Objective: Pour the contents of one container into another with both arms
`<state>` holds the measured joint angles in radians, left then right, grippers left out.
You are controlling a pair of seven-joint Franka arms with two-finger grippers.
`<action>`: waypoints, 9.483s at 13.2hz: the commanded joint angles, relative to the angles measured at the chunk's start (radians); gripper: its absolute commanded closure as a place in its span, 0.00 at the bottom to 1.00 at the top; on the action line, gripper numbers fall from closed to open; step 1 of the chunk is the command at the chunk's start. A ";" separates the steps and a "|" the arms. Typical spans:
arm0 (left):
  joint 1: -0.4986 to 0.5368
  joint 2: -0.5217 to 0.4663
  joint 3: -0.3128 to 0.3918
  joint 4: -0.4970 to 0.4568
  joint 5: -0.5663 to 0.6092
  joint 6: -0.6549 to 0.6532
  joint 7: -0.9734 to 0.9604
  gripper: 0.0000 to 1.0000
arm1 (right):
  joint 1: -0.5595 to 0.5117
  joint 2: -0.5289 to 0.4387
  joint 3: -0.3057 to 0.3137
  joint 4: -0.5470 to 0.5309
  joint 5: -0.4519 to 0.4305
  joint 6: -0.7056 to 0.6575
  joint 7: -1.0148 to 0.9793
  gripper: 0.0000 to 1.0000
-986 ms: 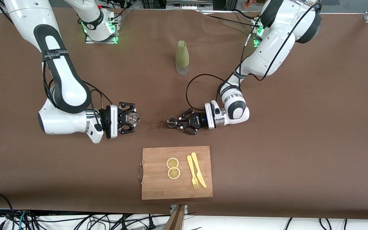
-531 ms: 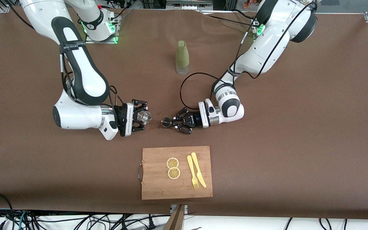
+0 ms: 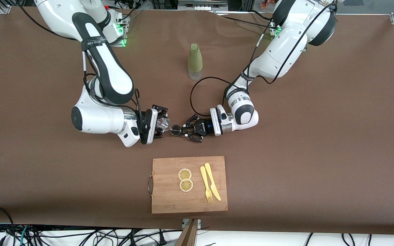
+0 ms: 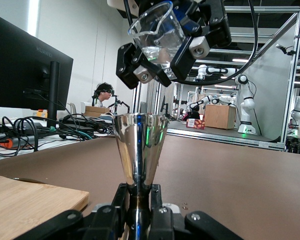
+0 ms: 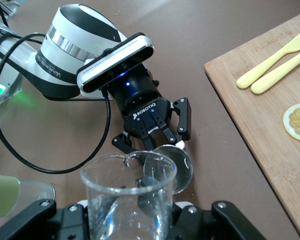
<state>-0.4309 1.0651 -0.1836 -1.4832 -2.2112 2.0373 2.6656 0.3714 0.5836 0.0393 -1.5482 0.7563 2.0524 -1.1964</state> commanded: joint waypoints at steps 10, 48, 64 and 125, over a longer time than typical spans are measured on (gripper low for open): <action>-0.009 0.013 -0.007 0.032 -0.042 0.034 0.077 1.00 | 0.030 -0.013 -0.010 0.005 -0.152 0.014 0.051 0.82; 0.096 -0.109 -0.008 -0.095 0.063 -0.021 0.045 1.00 | -0.094 -0.257 0.126 -0.087 -0.172 0.077 0.149 0.82; 0.429 -0.185 0.381 -0.220 0.846 -0.710 -0.013 1.00 | -0.498 -0.200 0.231 0.029 0.110 -0.130 -0.208 0.82; 0.423 -0.425 0.574 0.199 1.583 -0.760 -1.654 0.00 | -0.830 0.222 0.040 0.011 0.066 -0.440 -1.268 0.01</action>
<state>0.0033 0.7212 0.4552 -1.2743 -0.7272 1.2402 1.1655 -0.4582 0.9162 0.0898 -1.5082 0.8807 1.6229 -2.5649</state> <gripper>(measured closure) 0.000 0.004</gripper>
